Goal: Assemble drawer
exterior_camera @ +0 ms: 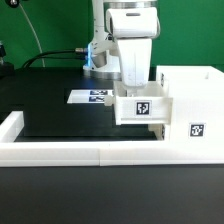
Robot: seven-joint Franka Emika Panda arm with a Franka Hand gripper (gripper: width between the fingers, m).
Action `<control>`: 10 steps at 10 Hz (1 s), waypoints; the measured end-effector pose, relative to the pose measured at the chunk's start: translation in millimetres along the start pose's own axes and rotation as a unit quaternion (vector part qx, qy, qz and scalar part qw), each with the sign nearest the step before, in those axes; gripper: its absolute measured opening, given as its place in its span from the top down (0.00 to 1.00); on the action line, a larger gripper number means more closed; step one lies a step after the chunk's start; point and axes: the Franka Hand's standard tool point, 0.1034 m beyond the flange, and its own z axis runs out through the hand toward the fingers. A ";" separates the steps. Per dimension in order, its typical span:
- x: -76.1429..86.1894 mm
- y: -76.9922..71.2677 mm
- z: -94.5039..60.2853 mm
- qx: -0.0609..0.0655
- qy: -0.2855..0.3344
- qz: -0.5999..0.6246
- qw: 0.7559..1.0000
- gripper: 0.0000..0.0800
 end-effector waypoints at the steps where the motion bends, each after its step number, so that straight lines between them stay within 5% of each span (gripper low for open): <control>1: -0.2 -0.7 0.4 0.002 0.000 0.000 1.000 0.95; 10: -0.3 -4.4 4.1 0.007 -0.004 -0.007 1.000 0.95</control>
Offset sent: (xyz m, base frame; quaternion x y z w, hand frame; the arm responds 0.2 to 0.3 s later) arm 0.0000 0.0000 0.0000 0.0000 0.0000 0.0000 1.0000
